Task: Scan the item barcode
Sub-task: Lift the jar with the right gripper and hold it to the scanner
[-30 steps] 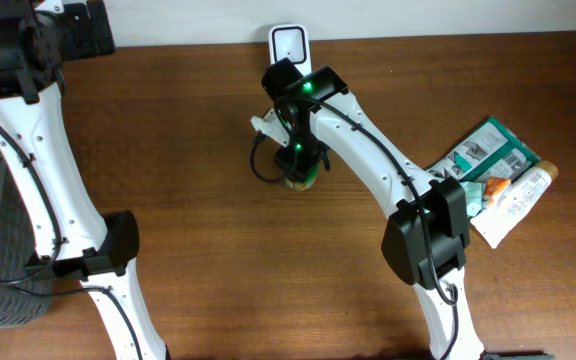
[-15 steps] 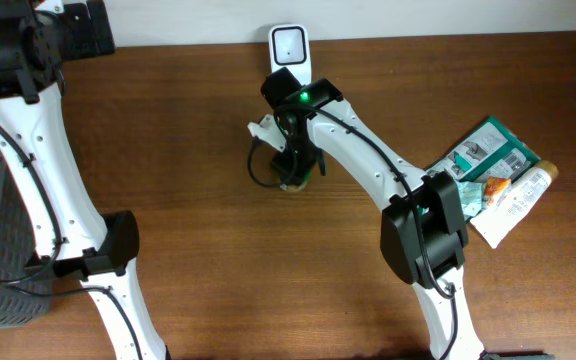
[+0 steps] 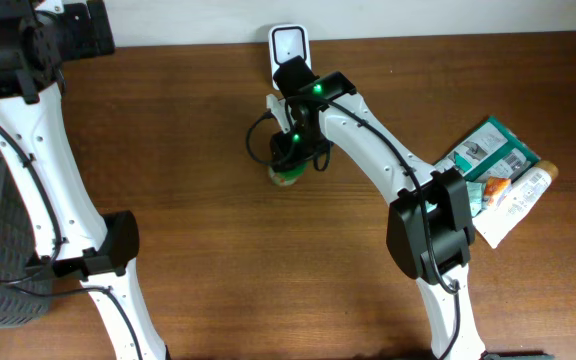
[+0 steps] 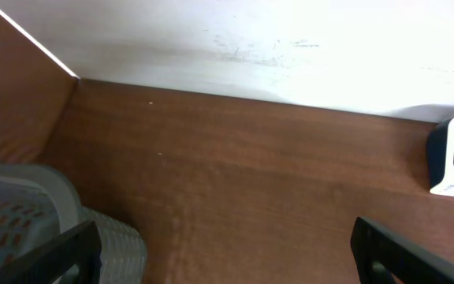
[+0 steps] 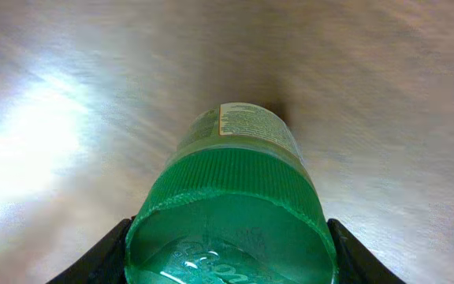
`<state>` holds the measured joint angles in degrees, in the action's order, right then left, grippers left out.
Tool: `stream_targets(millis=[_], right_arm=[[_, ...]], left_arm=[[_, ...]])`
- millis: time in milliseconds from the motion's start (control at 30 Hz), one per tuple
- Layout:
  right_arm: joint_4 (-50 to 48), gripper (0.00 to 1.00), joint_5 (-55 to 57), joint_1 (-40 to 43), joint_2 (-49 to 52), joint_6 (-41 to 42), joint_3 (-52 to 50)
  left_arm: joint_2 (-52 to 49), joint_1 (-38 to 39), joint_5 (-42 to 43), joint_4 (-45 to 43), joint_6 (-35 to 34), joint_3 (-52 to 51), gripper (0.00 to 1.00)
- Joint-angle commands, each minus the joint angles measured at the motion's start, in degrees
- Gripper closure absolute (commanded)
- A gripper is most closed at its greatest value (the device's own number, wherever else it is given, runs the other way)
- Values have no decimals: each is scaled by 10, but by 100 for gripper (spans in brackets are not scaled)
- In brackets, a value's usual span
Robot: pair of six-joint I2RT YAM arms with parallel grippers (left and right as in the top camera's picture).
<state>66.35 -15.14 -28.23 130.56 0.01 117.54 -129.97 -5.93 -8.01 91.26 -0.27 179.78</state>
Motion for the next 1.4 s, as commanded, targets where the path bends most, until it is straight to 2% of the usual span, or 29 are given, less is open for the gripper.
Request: stream_targets(millis=[0,100,500,600,767,933,1033,1167,1200,1300,1367], right_arm=[[3,57,-173,23,-23,-32,33],[5,57,-306,55,-49,-58,54],[11,56,-730,249,-126,-55,63],[29,56,-738,280,-126,-37,63],[30,56,-733,285,-126,-37,63],[27,56,-644,264,-126,-38,63],[15,57,-516,232,-126,-38,63],[-18,57,-193,155,-122,-38,62],[-37,57,-61,124,-117,-38,61],[-79,57,140,78,-102,-46,60],[-134,57,276,48,-80,-85,60]], left_arm=[[-3,-1,-9,1,-6,-1,1],[-3,-1,-9,1,-6,-1,1],[-3,-1,-9,1,-6,-1,1],[-3,-1,-8,1,-6,-1,1],[-3,-1,-9,1,-6,-1,1],[-3,-1,-9,1,-6,-1,1],[-3,-1,-9,1,-6,-1,1],[-3,-1,-9,1,-6,-1,1],[-3,-1,-9,1,-6,-1,1],[-3,-1,-9,1,-6,-1,1],[-3,-1,-9,1,-6,-1,1]])
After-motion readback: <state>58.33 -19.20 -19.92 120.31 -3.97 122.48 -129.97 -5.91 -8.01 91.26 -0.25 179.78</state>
